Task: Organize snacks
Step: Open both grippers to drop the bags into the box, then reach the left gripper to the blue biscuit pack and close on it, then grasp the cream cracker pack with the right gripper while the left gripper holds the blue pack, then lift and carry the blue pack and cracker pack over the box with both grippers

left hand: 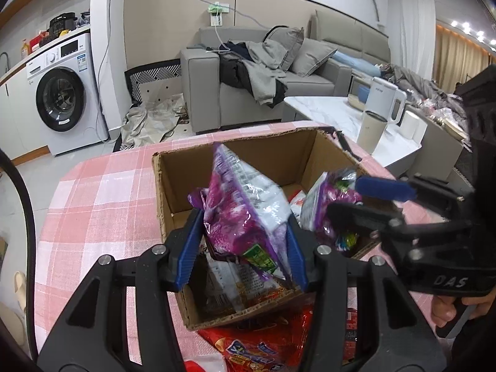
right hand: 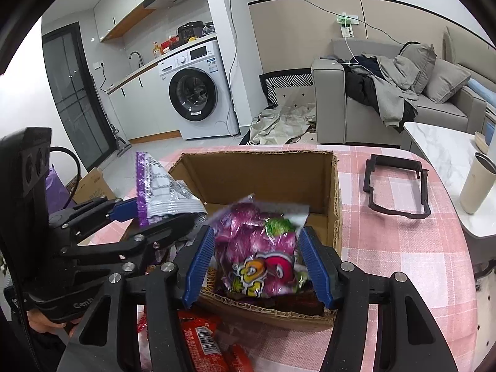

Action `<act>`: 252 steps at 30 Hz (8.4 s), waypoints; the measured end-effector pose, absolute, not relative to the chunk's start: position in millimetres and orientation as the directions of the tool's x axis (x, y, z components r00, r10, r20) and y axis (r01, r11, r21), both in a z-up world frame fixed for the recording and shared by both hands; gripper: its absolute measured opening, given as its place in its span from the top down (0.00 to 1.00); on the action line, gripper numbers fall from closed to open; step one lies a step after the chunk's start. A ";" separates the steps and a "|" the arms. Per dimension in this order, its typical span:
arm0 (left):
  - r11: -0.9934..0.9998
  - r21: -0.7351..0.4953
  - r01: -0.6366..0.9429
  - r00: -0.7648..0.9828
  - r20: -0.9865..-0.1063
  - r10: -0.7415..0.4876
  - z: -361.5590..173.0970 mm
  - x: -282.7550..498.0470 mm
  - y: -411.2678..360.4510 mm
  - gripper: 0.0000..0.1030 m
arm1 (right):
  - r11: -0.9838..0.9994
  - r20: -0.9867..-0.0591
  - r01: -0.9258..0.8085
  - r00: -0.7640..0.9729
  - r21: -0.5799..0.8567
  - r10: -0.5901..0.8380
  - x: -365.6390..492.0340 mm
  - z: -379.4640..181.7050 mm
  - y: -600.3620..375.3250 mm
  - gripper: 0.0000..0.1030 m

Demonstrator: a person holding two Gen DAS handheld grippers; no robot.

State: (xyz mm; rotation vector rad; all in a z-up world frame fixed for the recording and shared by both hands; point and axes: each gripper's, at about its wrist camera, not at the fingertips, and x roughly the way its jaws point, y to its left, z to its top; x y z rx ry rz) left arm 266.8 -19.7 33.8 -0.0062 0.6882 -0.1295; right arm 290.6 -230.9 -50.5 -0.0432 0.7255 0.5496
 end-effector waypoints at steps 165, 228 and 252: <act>0.973 -0.145 0.177 0.673 -0.704 -0.227 -21.8 88.3 7.6 0.60 | 0.581 -0.844 -0.813 0.327 -0.021 0.426 119.5 -157.4 -172.0 0.42; 0.984 -0.130 0.120 0.807 -0.564 -0.173 84.9 113.5 -21.8 0.60 | 0.824 -0.545 -0.531 0.639 0.197 0.542 172.8 -20.9 -272.0 0.44; 0.988 -0.089 0.123 0.783 -0.604 -0.151 83.8 221.1 -30.2 0.60 | 0.864 -0.569 -0.463 0.663 0.198 0.486 235.3 0.8 -276.7 0.44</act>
